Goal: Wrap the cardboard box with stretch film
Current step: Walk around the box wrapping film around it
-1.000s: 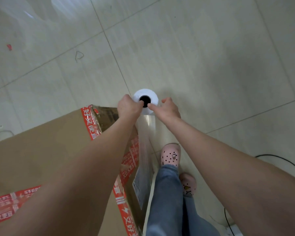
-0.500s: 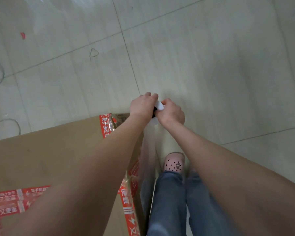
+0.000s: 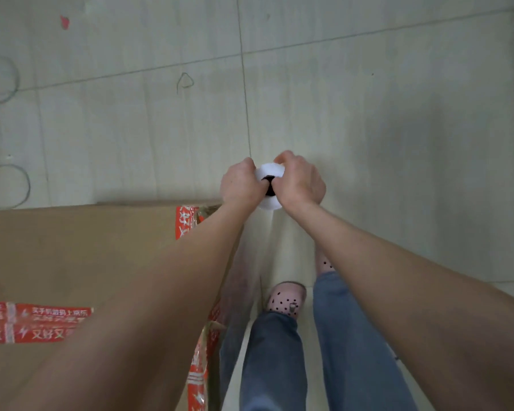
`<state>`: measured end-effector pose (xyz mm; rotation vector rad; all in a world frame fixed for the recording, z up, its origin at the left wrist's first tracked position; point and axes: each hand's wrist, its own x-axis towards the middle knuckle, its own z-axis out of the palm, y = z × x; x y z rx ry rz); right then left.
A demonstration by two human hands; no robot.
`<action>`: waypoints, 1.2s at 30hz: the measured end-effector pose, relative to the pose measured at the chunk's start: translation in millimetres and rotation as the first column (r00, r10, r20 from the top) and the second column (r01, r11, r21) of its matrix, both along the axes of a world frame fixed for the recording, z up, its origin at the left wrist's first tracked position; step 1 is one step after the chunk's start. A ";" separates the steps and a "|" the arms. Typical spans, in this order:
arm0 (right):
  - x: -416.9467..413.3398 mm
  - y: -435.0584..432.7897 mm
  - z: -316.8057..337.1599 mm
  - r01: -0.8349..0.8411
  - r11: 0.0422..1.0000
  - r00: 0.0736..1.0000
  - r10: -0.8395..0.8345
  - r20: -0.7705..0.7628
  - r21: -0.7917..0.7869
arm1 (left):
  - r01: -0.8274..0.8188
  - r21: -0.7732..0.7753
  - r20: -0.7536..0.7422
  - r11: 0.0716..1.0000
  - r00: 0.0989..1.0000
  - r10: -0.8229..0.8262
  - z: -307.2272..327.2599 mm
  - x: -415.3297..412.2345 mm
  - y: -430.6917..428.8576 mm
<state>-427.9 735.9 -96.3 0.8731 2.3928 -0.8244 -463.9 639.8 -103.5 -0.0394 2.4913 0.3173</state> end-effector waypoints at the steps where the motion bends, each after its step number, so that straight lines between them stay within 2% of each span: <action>1: -4.7 1.6 -0.8 0.025 0.999 0.999 -0.024 0.029 -0.033 | -0.052 -0.001 0.005 0.999 0.999 0.052 -0.6 -3.1 -0.6; 6: -22.3 1.0 -9.4 0.259 0.931 0.941 -0.183 0.285 -0.257 | -0.375 0.045 0.035 0.926 0.927 0.373 -5.3 -18.5 -8.2; 10: -43.2 -11.1 -11.7 0.397 0.826 0.910 -0.297 0.290 -0.399 | -0.453 0.057 0.051 0.890 0.891 0.451 -4.2 -33.3 -15.9; 14: -59.9 -20.7 -15.4 0.324 0.857 0.940 -0.242 0.242 -0.401 | -0.494 0.057 0.043 0.868 0.869 0.492 -3.9 -45.5 -25.0; 19: -70.9 -26.5 -20.0 0.233 0.898 0.965 -0.165 0.205 -0.374 | -0.465 0.014 0.036 0.885 0.885 0.464 1.4 -48.5 -31.6; 23: -81.3 -38.4 -18.4 0.113 0.922 0.987 -0.060 0.152 -0.371 | -0.371 -0.192 0.010 0.909 0.925 0.380 13.6 -58.5 -45.6; 28: -96.3 -59.5 -14.5 -0.030 0.927 0.993 0.071 0.096 -0.373 | -0.450 -0.229 0.035 0.863 0.882 0.469 12.7 -69.2 -78.5; 32: -95.1 -73.2 -14.8 0.060 0.886 0.979 0.038 0.201 -0.459 | -0.377 -0.251 0.062 0.892 0.913 0.404 15.3 -70.8 -89.5; 36: -92.3 -79.8 -14.9 0.183 0.847 0.952 -0.027 0.303 -0.499 | -0.268 -0.184 0.039 0.946 0.959 0.279 14.7 -78.1 -89.9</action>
